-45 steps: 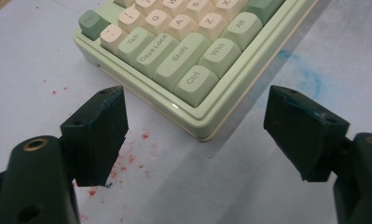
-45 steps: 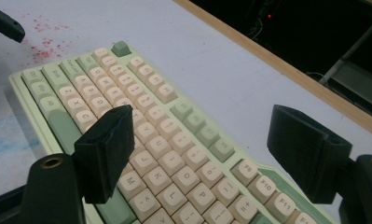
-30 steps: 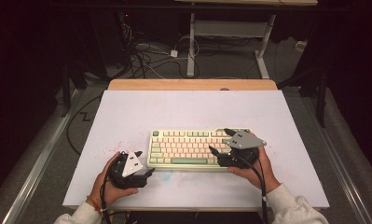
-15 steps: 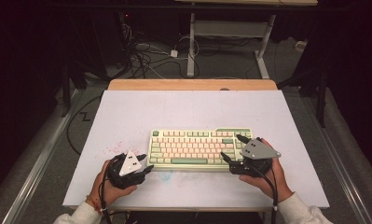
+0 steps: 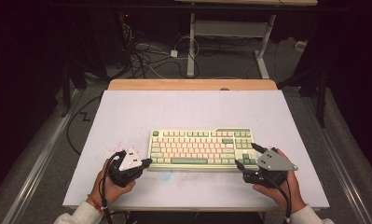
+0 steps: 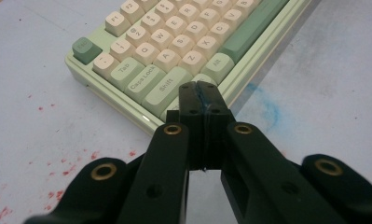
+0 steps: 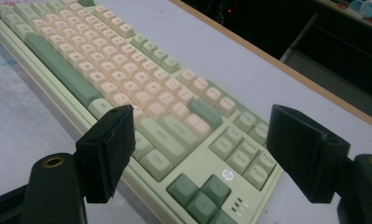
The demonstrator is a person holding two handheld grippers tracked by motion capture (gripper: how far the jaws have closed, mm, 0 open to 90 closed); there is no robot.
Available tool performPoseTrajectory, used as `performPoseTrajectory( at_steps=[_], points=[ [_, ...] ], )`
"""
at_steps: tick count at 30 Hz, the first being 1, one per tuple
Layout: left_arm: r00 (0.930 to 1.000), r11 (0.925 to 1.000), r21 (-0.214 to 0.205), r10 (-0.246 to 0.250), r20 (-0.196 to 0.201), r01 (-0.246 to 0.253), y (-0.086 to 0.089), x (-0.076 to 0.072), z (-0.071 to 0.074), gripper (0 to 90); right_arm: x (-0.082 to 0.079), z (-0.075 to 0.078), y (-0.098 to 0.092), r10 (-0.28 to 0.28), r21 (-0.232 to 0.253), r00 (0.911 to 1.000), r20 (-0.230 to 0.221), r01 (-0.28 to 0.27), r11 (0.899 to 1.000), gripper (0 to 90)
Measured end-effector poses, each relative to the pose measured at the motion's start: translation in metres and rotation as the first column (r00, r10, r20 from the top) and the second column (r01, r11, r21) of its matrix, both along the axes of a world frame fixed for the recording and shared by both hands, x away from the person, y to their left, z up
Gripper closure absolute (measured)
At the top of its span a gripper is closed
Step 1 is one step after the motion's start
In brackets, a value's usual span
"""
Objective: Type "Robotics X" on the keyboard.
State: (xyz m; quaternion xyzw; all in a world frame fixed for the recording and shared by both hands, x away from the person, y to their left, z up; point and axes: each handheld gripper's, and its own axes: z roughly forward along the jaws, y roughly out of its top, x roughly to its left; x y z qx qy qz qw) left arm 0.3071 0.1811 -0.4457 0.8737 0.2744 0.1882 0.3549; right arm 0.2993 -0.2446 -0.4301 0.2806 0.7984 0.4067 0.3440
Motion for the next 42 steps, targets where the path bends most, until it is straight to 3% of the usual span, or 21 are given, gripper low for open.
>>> performPoseTrajectory(
  at_steps=[10, 16, 27, 37, 42],
  points=[
    [0.9993, 0.9996, -0.013, -0.025, -0.029, 0.024, -0.024, 0.015, 0.009, 87.4, -0.011, -0.011, -0.01, -0.029, -0.017, 0.9992, -0.027, 0.029, 0.999, 23.7],
    [0.9971, 0.9972, 0.023, -0.071, -0.027, 0.071, -0.046, 0.023, 0.012, 87.4, -0.013, -0.014, -0.009, -0.023, -0.034, 0.9993, -0.031, 0.022, 0.999, 23.7],
    [0.9941, 0.9938, 0.047, -0.099, -0.045, 0.101, -0.074, 0.042, 0.01, 87.4, -0.013, -0.017, -0.003, -0.003, -0.048, 0.999, -0.044, 0.001, 0.999, 23.7],
    [0.9916, 0.9905, 0.079, -0.107, -0.074, 0.112, -0.088, 0.053, 0.003, 87.4, -0.013, -0.018, -0.004, 0.008, -0.06, 0.9992, -0.04, -0.01, 0.998, 23.7],
    [0.9932, 0.9901, 0.098, -0.094, -0.07, 0.1, -0.09, 0.055, -0.001, 87.4, -0.013, -0.018, -0.003, 0.006, -0.063, 0.9991, -0.043, -0.008, 0.998, 23.7]
  ],
)
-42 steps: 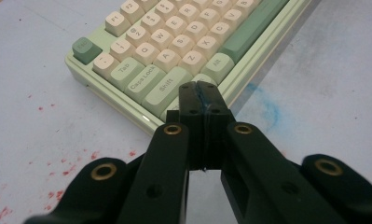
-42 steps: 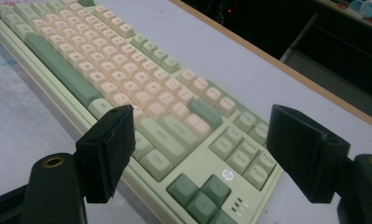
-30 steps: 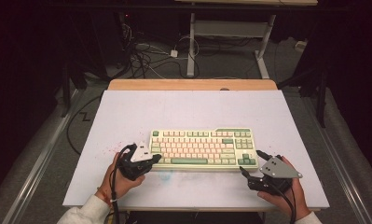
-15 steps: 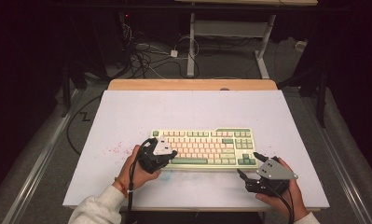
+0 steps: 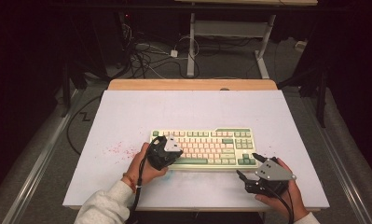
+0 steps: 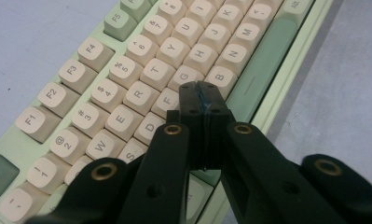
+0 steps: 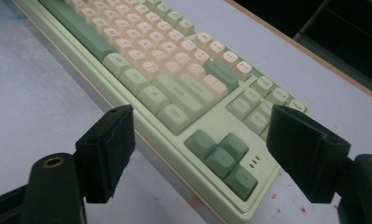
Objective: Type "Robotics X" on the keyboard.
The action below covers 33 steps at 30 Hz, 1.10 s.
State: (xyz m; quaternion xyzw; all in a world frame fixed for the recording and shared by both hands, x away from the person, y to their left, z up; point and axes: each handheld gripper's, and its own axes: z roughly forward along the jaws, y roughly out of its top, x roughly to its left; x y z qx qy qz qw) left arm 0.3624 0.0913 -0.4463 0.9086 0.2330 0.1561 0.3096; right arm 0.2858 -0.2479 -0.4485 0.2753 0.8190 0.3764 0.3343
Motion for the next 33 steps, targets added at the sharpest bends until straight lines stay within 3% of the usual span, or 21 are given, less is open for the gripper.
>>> performPoseTrajectory(
  at_steps=[21, 23, 33],
  points=[
    [0.9999, 0.9999, 0.007, 0.012, -0.005, -0.012, 0.0014, 0.0036, -0.0034, 87.0, 0.0003, -0.001, 0.0012, 0.007, 0.0, 0.9999, -0.009, -0.007, 1.0, 23.6],
    [0.9999, 0.9994, 0.033, 0.008, -0.01, -0.008, 0.0003, 0.0043, -0.0056, 87.2, 0.0006, -0.0013, 0.0013, 0.007, -0.004, 0.9999, -0.009, -0.007, 1.0, 23.6],
    [1.0, 0.9998, 0.019, 0.007, 0.004, -0.007, 0.0015, 0.0023, -0.0003, 87.2, 0.0005, -0.001, 0.0011, 0.008, -0.008, 0.9999, -0.008, -0.008, 1.0, 23.6]
  ],
)
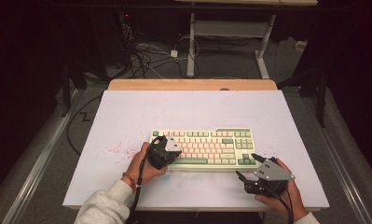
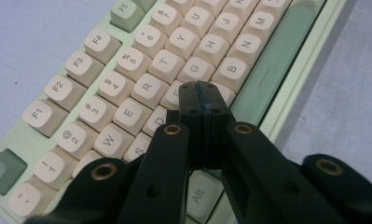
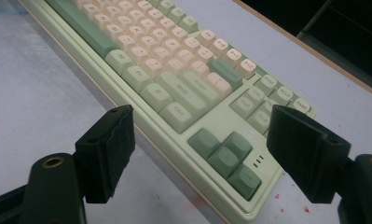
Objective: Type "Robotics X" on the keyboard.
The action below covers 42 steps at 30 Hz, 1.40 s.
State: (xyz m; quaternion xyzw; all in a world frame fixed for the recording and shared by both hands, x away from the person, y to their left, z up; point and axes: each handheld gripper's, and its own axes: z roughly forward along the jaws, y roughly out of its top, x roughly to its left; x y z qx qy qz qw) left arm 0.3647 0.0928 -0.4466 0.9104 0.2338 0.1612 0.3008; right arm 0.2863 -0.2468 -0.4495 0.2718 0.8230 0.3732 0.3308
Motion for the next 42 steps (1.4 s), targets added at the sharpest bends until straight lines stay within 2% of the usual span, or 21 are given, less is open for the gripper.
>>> performPoseTrajectory(
  at_steps=[4, 8, 20, 21, 30, 34, 37, 42],
  points=[
    [1.0, 1.0, -0.005, 0.006, 0.007, -0.006, 0.002, 0.0, 0.001, 86.7, 0.0, 0.0, 0.0, -0.001, -0.001, 1.0, 0.0, 0.001, 1.0, 23.6],
    [0.9992, 0.9997, -0.008, 0.024, 0.032, -0.024, 0.004, -0.001, 0.003, 84.9, 0.0, 0.0, 0.0, 0.0, -0.002, 1.0, 0.002, 0.0, 1.0, 23.6],
    [0.9985, 0.9995, -0.016, 0.026, 0.047, -0.026, 0.009, -0.003, 0.007, 82.8, 0.0, 0.001, -0.001, -0.003, -0.001, 1.0, 0.005, 0.003, 1.0, 23.2],
    [0.9985, 0.9997, -0.01, 0.024, 0.048, -0.024, 0.009, -0.003, 0.007, 81.2, 0.0, 0.001, -0.001, -0.003, 0.0, 1.0, 0.004, 0.003, 1.0, 23.3],
    [0.9947, 0.9979, -0.05, 0.046, 0.092, -0.041, 0.018, -0.009, 0.012, 68.4, -0.001, 0.002, -0.002, -0.003, 0.0, 1.0, 0.009, 0.003, 1.0, 23.2],
    [0.9939, 0.9975, -0.053, 0.05, 0.098, -0.045, 0.021, -0.009, 0.013, 67.3, 0.0, 0.001, -0.001, -0.002, 0.0, 1.0, 0.008, 0.002, 1.0, 23.2],
    [0.9936, 0.9975, -0.052, 0.052, 0.101, -0.047, 0.023, -0.01, 0.014, 68.7, -0.001, 0.001, -0.001, -0.001, 0.0, 1.0, 0.008, 0.001, 1.0, 23.2],
    [0.9926, 0.9961, -0.066, 0.064, 0.103, -0.058, 0.028, -0.009, 0.019, 78.6, 0.0, 0.001, -0.001, 0.0, -0.001, 1.0, 0.005, 0.0, 1.0, 23.2]
  ],
)
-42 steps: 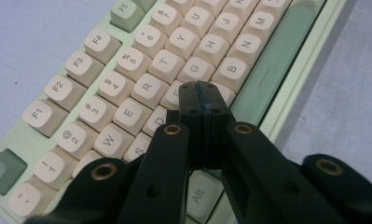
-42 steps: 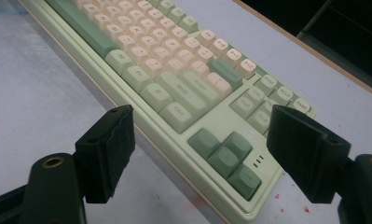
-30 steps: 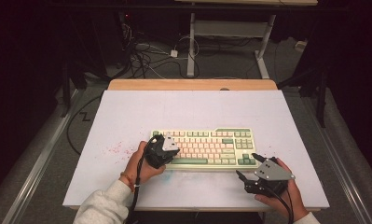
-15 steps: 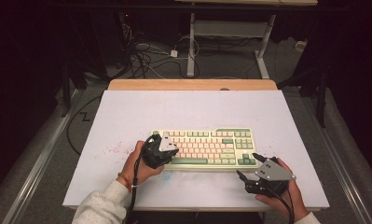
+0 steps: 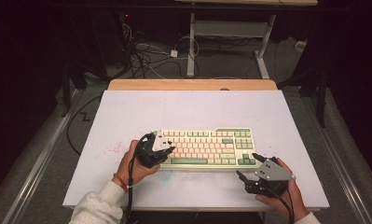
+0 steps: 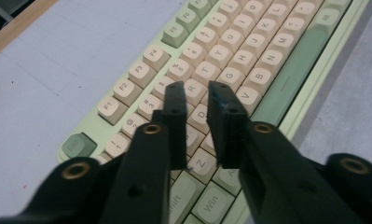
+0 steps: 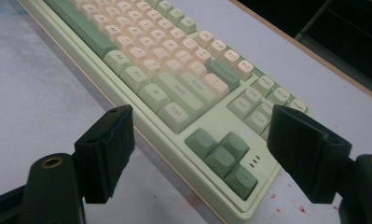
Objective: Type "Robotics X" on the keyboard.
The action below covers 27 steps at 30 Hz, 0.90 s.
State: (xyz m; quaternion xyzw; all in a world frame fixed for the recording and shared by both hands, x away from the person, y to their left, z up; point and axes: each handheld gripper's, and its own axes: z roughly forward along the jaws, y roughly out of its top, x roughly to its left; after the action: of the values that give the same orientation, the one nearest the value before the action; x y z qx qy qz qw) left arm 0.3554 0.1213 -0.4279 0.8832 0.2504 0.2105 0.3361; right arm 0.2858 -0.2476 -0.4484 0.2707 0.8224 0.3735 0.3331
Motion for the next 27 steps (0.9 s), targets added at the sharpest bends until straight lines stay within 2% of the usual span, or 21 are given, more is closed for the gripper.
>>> performPoseTrajectory(
  at_steps=[3, 12, 19, 27],
  points=[
    [1.0, 0.9999, -0.011, 0.004, -0.002, -0.004, 0.003, 0.0, 0.002, 83.8, 0.0, 0.0, 0.0, 0.0, -0.001, 1.0, 0.0, 0.0, 1.0, 23.2],
    [0.9996, 0.9998, -0.006, 0.019, -0.02, -0.02, 0.01, 0.004, 0.002, 87.0, 0.0, 0.0, 0.0, 0.002, -0.004, 1.0, -0.001, -0.002, 1.0, 23.2],
    [0.9986, 0.9996, -0.007, 0.028, -0.045, -0.028, 0.013, 0.009, 0.001, 87.3, 0.0, 0.0, 0.001, 0.002, -0.006, 1.0, -0.002, -0.002, 1.0, 23.2],
    [0.9971, 0.9998, -0.008, 0.018, -0.074, -0.018, 0.006, 0.015, -0.004, 87.3, 0.001, -0.001, 0.001, 0.001, -0.008, 1.0, -0.004, -0.001, 1.0, 23.2]
  ],
)
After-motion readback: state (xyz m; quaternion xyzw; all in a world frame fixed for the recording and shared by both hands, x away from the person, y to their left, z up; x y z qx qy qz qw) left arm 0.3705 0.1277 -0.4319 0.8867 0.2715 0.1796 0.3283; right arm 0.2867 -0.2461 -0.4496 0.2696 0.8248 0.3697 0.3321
